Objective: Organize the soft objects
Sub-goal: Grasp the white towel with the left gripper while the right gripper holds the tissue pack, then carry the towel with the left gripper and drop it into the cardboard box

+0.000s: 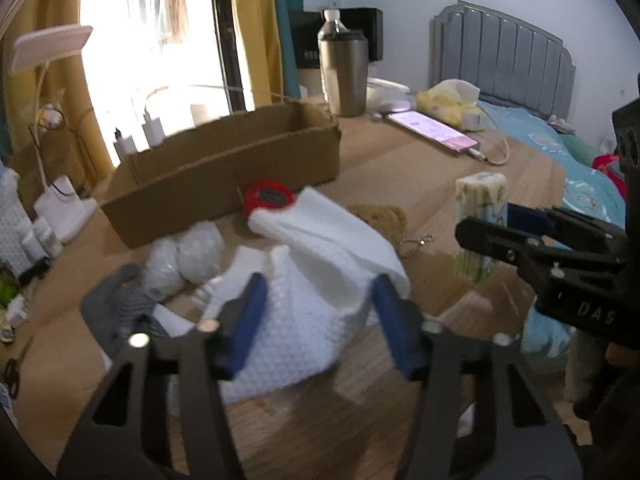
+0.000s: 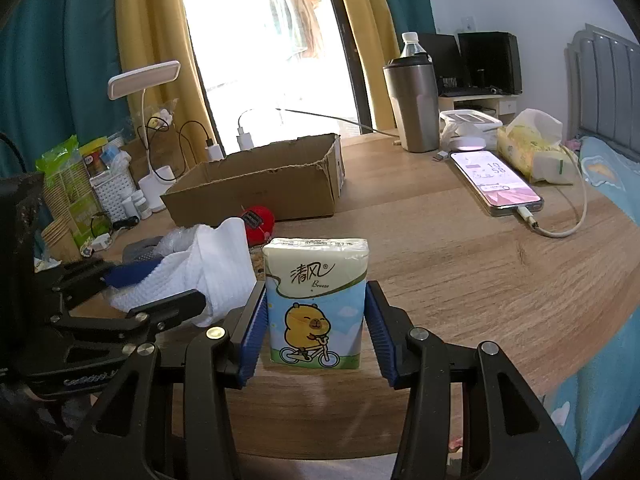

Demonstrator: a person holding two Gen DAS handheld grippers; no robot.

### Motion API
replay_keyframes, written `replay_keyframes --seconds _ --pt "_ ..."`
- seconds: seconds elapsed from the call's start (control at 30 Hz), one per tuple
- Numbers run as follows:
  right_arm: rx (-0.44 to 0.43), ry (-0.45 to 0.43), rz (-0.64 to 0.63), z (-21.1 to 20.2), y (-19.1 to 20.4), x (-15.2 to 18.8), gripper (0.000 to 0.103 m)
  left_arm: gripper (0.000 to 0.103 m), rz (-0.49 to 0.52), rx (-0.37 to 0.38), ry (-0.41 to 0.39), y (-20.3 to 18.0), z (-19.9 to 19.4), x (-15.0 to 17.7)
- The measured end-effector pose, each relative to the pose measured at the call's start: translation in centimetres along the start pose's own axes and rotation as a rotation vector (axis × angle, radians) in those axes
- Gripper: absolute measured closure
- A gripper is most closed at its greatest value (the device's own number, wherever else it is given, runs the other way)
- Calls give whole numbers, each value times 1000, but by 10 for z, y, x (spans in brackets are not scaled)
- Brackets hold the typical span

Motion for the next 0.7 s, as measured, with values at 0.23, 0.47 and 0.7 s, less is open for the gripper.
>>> replay_keyframes --seconds 0.23,0.47,0.7 --pt "3 -1 -10 0 3 -1 53 93 -22 32 -15 3 -5 1" --pt "-1 -5 -37 -2 12 -9 53 100 -44 82 -37 11 -17 3" --pt "8 -20 -59 -8 20 -25 53 100 -89 125 -82 23 -36 -10"
Point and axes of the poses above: each gripper's, at about its wrist camera, not at the fingertips, and z roughly the way its jaws point, y to its left, x to its underside, the point moved 1 cm from there along z, roughly the way its jaws point, and after that the axes turned 5 degrees about -z, right-handed, at the moved point
